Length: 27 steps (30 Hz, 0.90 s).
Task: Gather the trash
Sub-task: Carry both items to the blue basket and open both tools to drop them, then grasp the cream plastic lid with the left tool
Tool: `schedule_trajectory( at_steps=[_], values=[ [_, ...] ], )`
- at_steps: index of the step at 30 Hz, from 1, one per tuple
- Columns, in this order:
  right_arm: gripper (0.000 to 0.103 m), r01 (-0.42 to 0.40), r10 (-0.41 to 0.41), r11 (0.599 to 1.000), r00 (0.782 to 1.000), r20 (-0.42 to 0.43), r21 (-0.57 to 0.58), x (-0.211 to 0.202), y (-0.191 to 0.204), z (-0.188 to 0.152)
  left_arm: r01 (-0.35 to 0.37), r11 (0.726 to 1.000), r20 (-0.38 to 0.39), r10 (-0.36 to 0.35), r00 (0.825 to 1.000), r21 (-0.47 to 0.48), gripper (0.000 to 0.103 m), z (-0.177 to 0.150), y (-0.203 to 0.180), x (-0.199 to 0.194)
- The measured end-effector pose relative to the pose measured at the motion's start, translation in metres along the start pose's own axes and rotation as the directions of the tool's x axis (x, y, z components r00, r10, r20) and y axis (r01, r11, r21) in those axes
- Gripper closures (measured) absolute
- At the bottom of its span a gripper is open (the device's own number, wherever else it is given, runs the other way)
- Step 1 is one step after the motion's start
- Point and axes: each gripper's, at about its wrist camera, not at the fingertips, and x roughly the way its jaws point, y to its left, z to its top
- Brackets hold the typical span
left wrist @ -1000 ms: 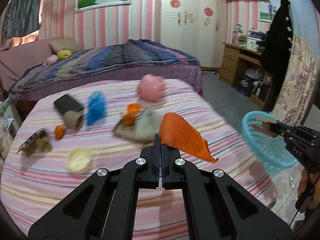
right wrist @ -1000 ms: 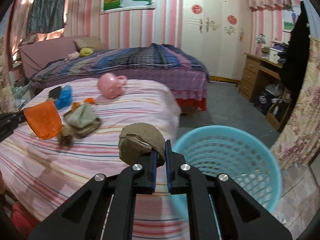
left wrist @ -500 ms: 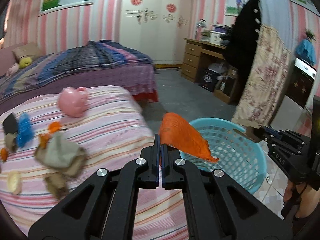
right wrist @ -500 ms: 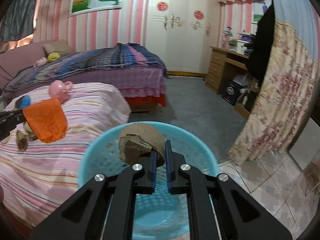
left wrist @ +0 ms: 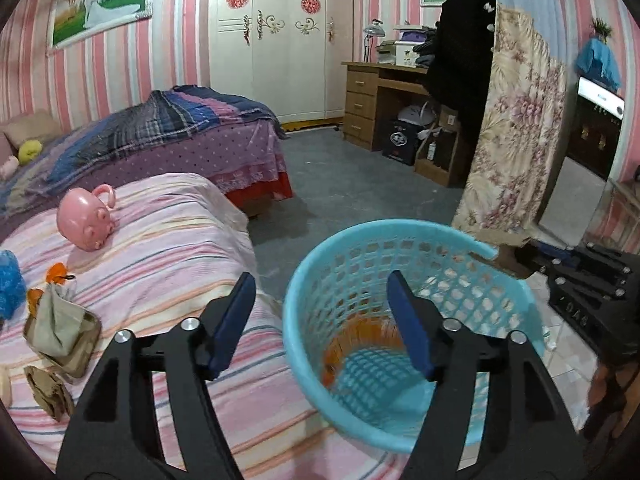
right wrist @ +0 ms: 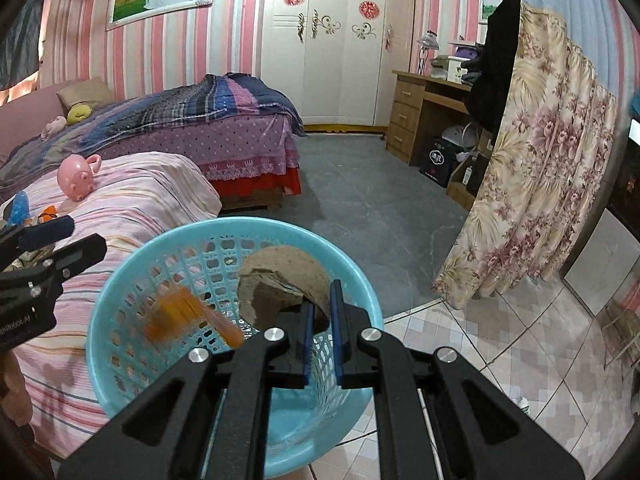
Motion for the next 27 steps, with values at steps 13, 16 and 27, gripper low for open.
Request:
schedule_trajectory(
  at_steps=[13,16,27],
  values=[
    [0.026,0.007,-0.007,1.0,1.0,-0.017,0.028,0.005,0.003,-0.008,-0.157,0.987,0.071,0.158,0.985,-0.028,0.006,-0.002,0.048,-0.04],
    [0.026,0.01,-0.009,1.0,1.0,-0.019,0.029,0.004,0.006,-0.009,-0.179,0.983,0.077,0.182,0.98,-0.047,0.006,-0.006,0.059,-0.05],
    [0.017,-0.009,0.009,1.0,1.0,0.009,0.012,-0.009,0.04,-0.006,-0.269,0.954,0.089,0.282,0.955,-0.135,0.006,-0.024,0.117,-0.093]
  ],
)
